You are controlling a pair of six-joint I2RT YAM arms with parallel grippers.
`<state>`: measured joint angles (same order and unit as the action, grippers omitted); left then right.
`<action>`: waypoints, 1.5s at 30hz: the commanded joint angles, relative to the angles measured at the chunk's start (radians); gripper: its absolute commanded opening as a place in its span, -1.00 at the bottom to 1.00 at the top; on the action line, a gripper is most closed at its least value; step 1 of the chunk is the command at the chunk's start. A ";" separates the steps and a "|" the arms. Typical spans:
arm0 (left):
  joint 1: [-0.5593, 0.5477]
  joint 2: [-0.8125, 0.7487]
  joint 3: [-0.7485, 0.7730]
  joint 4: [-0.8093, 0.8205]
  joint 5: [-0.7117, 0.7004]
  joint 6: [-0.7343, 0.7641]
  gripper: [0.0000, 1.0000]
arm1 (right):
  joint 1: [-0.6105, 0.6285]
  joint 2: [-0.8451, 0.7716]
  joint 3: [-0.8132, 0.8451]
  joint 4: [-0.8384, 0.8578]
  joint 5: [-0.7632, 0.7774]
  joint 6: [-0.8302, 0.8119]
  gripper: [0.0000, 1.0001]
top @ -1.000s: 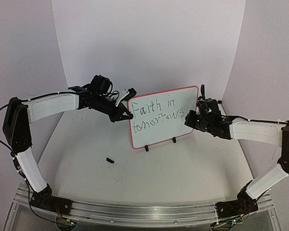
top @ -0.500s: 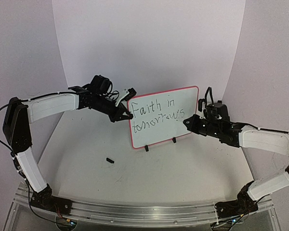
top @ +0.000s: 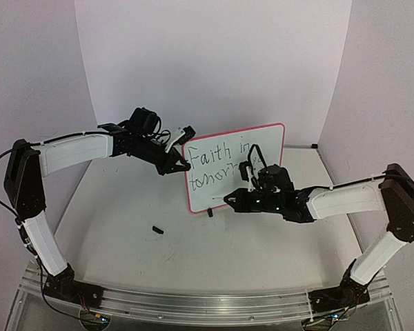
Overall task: Write a sentence on the whiteboard
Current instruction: Write on the whiteboard with the whiteboard marker without the cap.
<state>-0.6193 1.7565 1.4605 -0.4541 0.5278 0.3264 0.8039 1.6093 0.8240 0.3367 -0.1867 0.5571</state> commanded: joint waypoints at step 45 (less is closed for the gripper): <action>-0.005 0.022 -0.006 -0.086 -0.066 0.047 -1.00 | 0.016 0.043 0.118 0.044 0.222 -0.033 -1.00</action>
<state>-0.6212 1.7565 1.4605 -0.4538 0.5243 0.3256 0.8253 1.7061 0.8948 0.3566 -0.0143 0.5436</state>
